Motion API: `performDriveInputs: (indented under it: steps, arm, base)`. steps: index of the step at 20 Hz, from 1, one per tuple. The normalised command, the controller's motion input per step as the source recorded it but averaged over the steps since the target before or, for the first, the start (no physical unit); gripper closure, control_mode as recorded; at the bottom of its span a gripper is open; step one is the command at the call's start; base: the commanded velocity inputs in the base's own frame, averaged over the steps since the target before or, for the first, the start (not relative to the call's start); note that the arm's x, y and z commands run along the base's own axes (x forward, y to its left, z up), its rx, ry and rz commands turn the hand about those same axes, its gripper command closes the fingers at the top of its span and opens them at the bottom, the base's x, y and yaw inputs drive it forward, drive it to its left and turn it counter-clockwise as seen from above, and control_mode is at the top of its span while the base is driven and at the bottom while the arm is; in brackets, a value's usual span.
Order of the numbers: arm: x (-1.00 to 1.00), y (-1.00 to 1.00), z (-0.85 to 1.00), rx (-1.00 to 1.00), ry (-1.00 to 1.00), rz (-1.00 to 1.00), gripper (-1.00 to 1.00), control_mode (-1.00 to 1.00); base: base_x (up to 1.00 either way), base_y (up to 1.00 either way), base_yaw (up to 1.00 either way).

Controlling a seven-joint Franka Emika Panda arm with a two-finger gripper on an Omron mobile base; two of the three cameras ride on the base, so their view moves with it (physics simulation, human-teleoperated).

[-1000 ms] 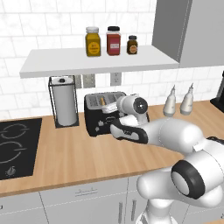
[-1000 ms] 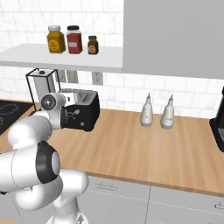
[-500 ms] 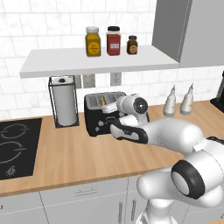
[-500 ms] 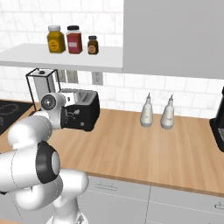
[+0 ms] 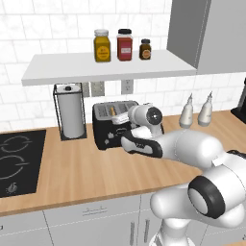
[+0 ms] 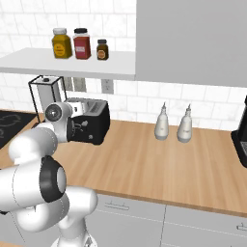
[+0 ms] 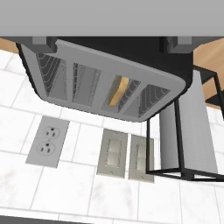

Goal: Start the toaster. Once the lever pops up, take the bread to the plate on the dining counter.

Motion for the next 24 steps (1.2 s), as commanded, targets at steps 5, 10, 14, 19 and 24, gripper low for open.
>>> performDriveInputs:
  steps: [5, 10, 14, 19, 24]
  arm:
    - [0.0, 0.0, 0.0, 0.0, 0.0, 0.0, -1.0, -1.0]
    - [0.0, 0.0, 0.0, 0.0, 0.0, 0.0, -1.0, -1.0]
    - [0.0, 0.0, 0.0, 0.0, 0.0, 0.0, -1.0, -1.0]
    - [0.0, 0.0, 0.0, 0.0, 0.0, 0.0, -1.0, -1.0]
    - [0.0, 0.0, 0.0, 0.0, 0.0, 0.0, -1.0, -1.0]
  base:
    - [0.0, 0.0, 0.0]
    - [0.0, 0.0, 0.0]
    - [0.0, 0.0, 0.0]
    - [0.0, 0.0, 0.0]
    - [0.0, 0.0, 0.0]
